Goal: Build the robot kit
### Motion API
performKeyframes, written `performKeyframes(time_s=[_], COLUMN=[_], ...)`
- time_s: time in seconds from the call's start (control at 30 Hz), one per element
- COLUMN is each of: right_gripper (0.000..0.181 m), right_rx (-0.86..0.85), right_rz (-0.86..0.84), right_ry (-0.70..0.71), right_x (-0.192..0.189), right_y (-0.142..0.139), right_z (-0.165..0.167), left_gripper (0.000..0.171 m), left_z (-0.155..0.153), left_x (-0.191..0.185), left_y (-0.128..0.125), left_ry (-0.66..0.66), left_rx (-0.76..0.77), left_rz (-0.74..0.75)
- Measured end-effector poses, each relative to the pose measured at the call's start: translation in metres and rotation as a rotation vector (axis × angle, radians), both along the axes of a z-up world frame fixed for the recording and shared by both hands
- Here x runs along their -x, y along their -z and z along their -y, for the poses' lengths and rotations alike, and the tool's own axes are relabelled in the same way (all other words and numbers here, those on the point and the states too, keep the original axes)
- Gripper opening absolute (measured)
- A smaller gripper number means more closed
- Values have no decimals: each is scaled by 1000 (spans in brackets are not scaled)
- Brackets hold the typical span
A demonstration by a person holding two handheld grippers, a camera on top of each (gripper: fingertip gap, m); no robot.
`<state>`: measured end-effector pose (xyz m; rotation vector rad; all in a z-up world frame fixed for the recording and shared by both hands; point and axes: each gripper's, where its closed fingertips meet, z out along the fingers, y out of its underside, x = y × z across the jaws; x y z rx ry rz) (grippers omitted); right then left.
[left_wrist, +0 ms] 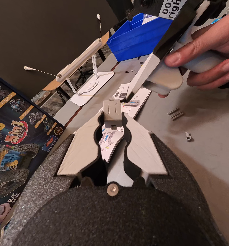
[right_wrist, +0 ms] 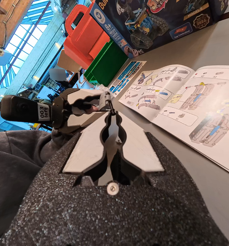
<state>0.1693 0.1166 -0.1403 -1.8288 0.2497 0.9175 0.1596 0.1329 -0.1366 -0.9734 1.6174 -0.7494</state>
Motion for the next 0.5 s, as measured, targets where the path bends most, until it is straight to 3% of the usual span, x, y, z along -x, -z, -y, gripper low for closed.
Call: performKeyframes(time_s=[0.5], right_gripper=[5], right_rx=[12], right_rz=[-57], right_ry=[9], right_x=[-4], right_y=[1], right_z=[0], left_gripper=[26], left_z=[-2], left_x=[-1], left_y=[4], left_ry=[-24], left_rx=[-59], left_rz=[-16])
